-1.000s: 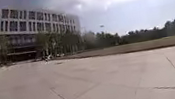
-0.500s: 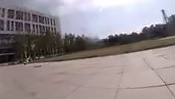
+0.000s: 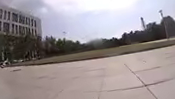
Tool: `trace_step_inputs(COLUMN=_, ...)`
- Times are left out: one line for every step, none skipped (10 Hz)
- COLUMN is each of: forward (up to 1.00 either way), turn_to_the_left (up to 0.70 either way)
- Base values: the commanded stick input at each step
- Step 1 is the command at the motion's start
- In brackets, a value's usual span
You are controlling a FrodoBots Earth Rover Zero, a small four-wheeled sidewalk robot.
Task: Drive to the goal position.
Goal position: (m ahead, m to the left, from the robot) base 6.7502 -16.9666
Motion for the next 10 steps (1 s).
trace_step_inputs(forward=0.00, turn_to_the_left=-0.70)
trace_step_inputs(forward=0.00, turn_to_the_left=-0.70)
trace_step_inputs(forward=0.00, turn_to_the_left=-0.70)
trace_step_inputs(forward=0.00, turn_to_the_left=-0.70)
trace_step_inputs(forward=0.00, turn_to_the_left=-0.70)
trace_step_inputs(forward=0.00, turn_to_the_left=-0.70)
trace_step_inputs(forward=0.00, turn_to_the_left=-0.70)
trace_step_inputs(forward=0.00, turn_to_the_left=-0.70)
trace_step_inputs(forward=0.00, turn_to_the_left=-0.70)
trace_step_inputs(forward=0.00, turn_to_the_left=-0.70)
